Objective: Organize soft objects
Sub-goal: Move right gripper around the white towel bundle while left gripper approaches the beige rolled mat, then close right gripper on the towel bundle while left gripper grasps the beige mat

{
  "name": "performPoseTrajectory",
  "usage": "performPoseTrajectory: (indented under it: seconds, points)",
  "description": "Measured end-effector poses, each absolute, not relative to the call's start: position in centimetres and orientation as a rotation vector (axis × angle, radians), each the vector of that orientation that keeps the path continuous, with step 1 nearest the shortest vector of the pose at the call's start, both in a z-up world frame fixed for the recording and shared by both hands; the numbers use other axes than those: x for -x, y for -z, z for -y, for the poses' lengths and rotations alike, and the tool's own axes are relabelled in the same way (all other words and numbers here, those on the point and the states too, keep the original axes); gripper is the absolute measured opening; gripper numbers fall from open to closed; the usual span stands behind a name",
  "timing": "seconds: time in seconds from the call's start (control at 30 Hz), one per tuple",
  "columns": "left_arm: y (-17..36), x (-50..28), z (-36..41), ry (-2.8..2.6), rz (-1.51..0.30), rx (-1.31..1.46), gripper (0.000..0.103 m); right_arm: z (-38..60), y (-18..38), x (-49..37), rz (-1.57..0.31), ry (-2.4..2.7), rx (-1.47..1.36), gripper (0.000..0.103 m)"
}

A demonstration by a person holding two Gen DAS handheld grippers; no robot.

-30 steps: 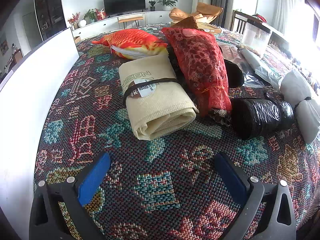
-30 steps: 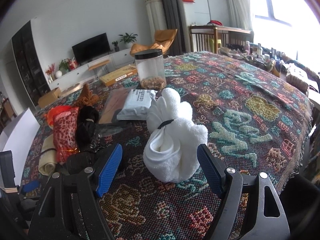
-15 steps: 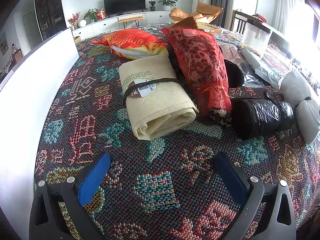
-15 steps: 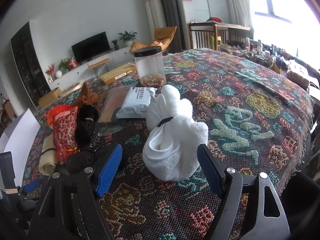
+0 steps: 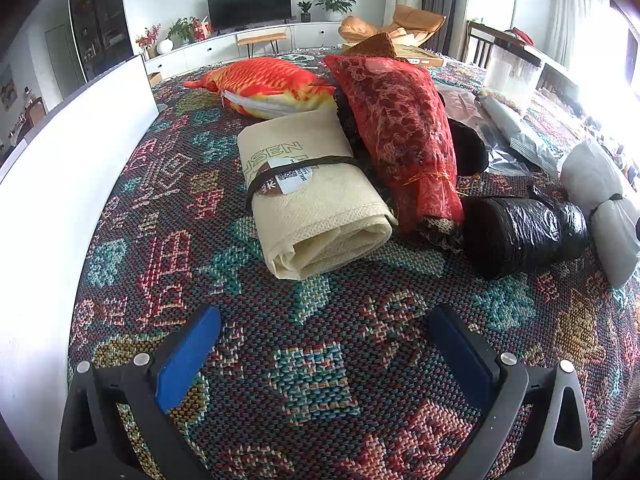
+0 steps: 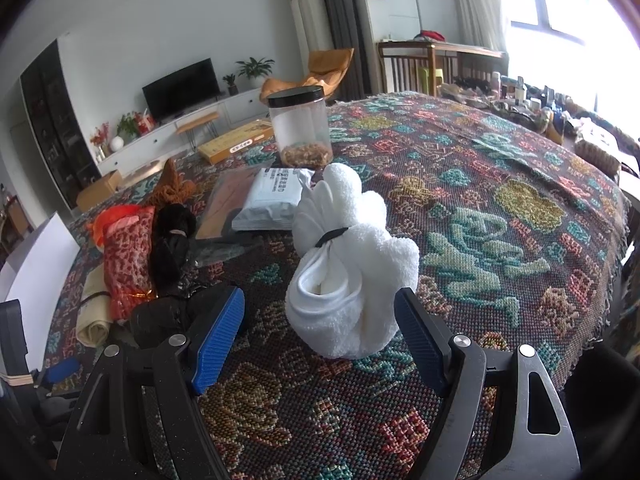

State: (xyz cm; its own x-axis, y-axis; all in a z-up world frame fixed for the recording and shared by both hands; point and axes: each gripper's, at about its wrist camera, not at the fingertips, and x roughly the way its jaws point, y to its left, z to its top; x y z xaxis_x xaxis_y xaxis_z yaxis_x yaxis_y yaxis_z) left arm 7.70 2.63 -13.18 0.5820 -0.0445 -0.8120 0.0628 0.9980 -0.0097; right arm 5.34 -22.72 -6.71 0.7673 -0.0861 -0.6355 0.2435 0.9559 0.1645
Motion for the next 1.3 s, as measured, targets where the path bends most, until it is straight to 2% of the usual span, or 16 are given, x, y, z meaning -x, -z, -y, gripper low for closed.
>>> performPoseTrajectory:
  seconds: [0.37,0.67,0.9,1.1,1.2,1.27,1.3]
  points:
    - [13.2,-7.7,-2.6,0.063,-0.948,-0.021,0.103,22.9,6.6,-5.2,-0.668,0.172,-0.261,0.08]
    - [13.1,-5.0,-4.1,0.151,-0.996,-0.05,0.103,26.3,7.5,-4.7,-0.675,0.183,-0.471,0.08]
    - [11.1,-5.5,-7.4,0.205,-1.001,0.173,0.103,27.0,6.6,-3.6,-0.606,0.135,-0.52,0.08]
    - [10.3,-11.7,-7.8,0.14,-1.048,0.189,0.103,31.2,6.3,-8.1,-0.81,0.058,-0.626,0.08]
    - [11.8,-14.4,-6.3,0.112,-1.138,0.104,0.103,30.7,5.0,-11.9,-0.939,-0.02,-0.546,0.082]
    - [12.1,-15.1,-5.5,0.087,-1.137,0.04,0.103,28.9,5.2,-14.1,-1.036,-0.085,-0.445,0.082]
    - [11.9,-15.1,-5.4,0.086,-1.13,0.027,0.096,27.8,5.9,-15.1,-1.096,-0.09,-0.372,0.081]
